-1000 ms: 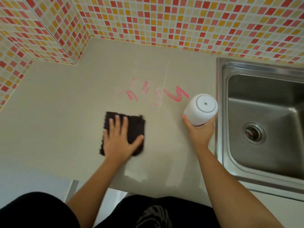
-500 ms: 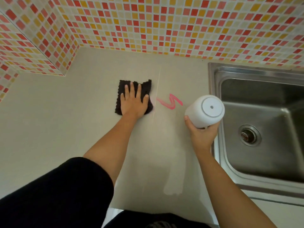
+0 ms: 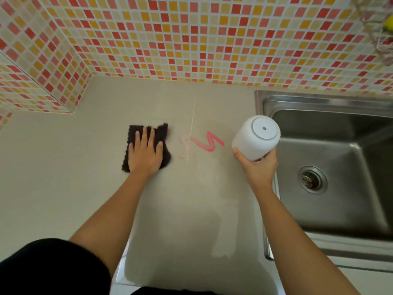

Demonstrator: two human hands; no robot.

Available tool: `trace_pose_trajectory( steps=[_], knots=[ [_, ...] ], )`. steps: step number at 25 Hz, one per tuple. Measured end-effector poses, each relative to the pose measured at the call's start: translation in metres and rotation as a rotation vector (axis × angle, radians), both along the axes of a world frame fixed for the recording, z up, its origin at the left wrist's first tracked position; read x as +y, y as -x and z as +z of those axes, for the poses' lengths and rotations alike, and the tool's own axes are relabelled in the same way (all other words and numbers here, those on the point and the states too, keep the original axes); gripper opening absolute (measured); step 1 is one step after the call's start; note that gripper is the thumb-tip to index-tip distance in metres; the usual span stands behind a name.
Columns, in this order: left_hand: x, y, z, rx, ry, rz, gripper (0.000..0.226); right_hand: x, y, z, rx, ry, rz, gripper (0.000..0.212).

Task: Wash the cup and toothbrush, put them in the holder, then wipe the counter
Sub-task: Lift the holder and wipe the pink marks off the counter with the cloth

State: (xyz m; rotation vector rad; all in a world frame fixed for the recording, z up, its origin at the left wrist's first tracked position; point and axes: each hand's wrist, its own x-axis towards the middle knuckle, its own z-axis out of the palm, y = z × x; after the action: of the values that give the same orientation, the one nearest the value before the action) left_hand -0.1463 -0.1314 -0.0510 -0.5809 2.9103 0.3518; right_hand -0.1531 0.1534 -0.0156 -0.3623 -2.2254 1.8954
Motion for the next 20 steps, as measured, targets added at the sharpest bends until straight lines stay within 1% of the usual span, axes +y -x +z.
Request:
trace_pose_trajectory(
  steps=[2,4,6,8,10,12,14,16,18,20],
  knots=[
    [0.029,0.052,0.000,-0.032,-0.026,-0.020,0.059,0.005,0.005,0.008,0.011,-0.019,0.014,0.087],
    [0.075,0.078,-0.001,-0.058,-0.039,-0.149,0.059,0.010,0.011,0.014,0.032,-0.034,0.002,0.089],
    [0.119,0.078,-0.003,-0.060,-0.046,-0.298,0.059,0.016,0.018,0.017,0.059,-0.038,-0.008,0.087],
    [0.142,0.052,-0.002,-0.053,-0.053,-0.429,0.062,0.021,0.022,0.017,0.073,-0.028,-0.028,0.086],
    [0.142,0.003,-0.001,-0.029,-0.028,-0.547,0.066,0.021,0.025,0.011,0.074,-0.021,-0.036,0.085],
    [0.129,-0.052,-0.004,0.022,0.009,-0.593,0.060,0.018,0.025,0.002,0.040,-0.011,-0.027,0.085],
    [0.101,-0.088,-0.008,0.032,0.028,-0.516,0.057,0.014,0.023,-0.006,0.015,-0.002,-0.021,0.089],
    [0.063,-0.083,-0.010,0.043,0.059,-0.389,0.060,0.012,0.021,-0.013,-0.007,-0.005,-0.004,0.093],
    [0.033,-0.046,-0.007,0.016,0.046,-0.267,0.064,0.011,0.020,-0.017,-0.017,0.011,0.021,0.094],
    [0.022,0.005,-0.002,-0.003,0.013,-0.110,0.060,0.011,0.019,-0.019,-0.015,0.021,0.029,0.094]
  ],
)
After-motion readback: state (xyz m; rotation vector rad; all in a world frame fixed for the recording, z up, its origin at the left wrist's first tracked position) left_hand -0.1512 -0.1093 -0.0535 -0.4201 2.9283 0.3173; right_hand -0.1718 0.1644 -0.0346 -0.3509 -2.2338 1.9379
